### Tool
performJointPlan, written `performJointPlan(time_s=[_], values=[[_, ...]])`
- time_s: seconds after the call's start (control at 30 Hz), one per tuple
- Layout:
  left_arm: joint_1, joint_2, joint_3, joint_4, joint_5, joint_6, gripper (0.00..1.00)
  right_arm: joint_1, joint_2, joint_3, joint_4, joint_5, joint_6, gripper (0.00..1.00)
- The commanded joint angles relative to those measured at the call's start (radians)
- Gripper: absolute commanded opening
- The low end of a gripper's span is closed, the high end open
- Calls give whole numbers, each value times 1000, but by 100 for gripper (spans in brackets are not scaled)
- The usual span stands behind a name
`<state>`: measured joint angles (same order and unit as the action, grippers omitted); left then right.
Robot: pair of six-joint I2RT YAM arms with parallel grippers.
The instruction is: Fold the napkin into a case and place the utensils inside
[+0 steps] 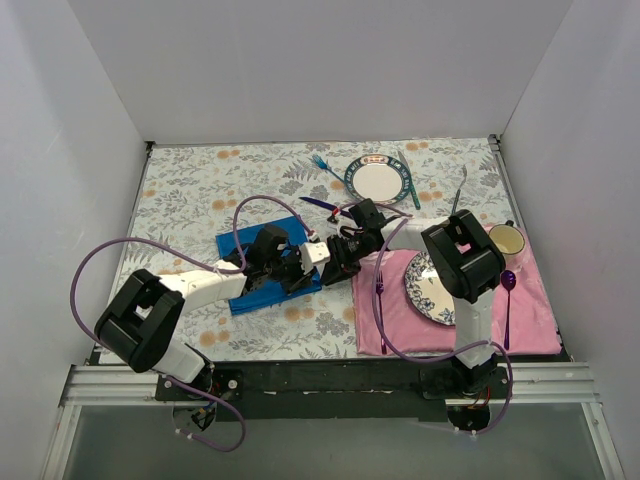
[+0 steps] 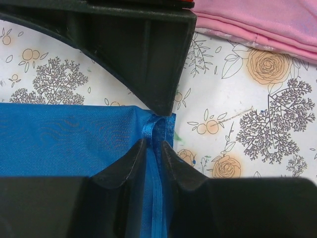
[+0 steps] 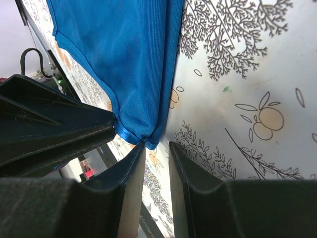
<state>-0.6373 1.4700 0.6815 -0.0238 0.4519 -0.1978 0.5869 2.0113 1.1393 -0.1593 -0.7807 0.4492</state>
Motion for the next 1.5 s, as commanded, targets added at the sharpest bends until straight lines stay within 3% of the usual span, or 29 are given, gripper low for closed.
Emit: performJointPlan(time_s=[0.0,0.27,0.43,0.9,1.23,1.33,1.47], values=[[-4,3,7,15,1,1,17,8,26,-1,23,17,6,34],[-4,6,3,12,-13,-3,8,7,-2,-15,-16,5,-6,34],[-4,1,1,13,-22,-17,0,5,-17,-26,-17,12,-4,41],[-5,-20,-14,16,-35,-46,0,16,-6,-42,-16,38,2,28],[-4,-40,-13,9,-2,-29,0,33,21,-50,58,37,71,33],[-4,-43,-7,1,8,-26,0,33,30,-55,69,35,75,28],[-4,-40,-2,-16,19,-15,0,31,27,-52,69,38,66,10]])
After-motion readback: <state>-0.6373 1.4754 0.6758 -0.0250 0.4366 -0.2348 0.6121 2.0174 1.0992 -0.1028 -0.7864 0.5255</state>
